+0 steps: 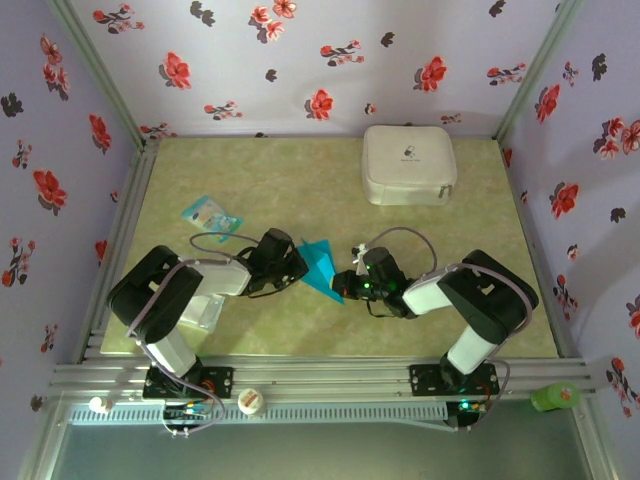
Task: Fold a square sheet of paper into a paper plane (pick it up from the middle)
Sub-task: Fourth fold the wing at the center of the table.
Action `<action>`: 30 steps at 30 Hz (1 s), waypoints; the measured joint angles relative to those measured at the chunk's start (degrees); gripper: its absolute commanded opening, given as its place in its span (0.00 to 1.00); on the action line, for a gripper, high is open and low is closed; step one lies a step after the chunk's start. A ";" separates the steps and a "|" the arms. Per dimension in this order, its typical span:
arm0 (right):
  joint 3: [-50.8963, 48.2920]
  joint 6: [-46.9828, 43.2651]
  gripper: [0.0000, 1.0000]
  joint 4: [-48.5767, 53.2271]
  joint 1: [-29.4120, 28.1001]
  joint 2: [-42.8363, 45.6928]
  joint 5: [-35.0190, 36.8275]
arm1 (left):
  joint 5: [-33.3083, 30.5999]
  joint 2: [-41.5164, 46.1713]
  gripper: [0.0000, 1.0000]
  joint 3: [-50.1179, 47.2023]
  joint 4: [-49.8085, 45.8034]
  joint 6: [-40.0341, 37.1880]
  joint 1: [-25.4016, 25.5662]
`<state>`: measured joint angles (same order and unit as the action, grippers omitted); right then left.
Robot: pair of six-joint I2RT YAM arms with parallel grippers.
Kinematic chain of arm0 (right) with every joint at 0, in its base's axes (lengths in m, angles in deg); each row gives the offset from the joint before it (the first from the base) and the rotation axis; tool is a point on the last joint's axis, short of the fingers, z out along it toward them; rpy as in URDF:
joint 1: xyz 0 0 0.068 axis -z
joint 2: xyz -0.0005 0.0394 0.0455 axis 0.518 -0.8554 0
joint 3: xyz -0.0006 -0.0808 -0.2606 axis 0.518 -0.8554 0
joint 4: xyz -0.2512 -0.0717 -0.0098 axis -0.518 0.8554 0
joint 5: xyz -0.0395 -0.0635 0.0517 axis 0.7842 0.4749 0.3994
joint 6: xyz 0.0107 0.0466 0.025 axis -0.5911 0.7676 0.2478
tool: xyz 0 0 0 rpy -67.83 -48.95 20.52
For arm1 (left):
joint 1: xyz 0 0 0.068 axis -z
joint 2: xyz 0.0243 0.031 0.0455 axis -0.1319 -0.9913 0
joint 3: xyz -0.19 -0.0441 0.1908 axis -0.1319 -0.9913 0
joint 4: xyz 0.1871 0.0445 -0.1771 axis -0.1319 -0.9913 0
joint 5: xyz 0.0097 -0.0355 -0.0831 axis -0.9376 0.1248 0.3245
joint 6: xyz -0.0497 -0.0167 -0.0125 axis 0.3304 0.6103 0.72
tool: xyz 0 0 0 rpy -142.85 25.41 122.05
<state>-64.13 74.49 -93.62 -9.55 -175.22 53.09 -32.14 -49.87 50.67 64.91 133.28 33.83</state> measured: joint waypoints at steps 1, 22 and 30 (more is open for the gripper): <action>-0.07 0.37 0.00 -0.20 0.00 -0.07 0.02 | -0.20 0.09 0.00 -0.04 -0.02 0.00 0.02; -0.15 2.29 0.00 -2.51 0.66 -1.33 -1.81 | -0.83 3.30 0.03 1.11 -2.36 -2.69 0.22; -0.81 4.04 0.00 -5.31 1.60 -2.38 -3.30 | -0.81 3.54 0.02 2.32 -2.43 -4.59 0.22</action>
<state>-64.94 78.53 -98.93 -7.96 -177.60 49.78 -32.95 -46.33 52.99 62.48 128.69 34.05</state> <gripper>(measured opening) 0.047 0.055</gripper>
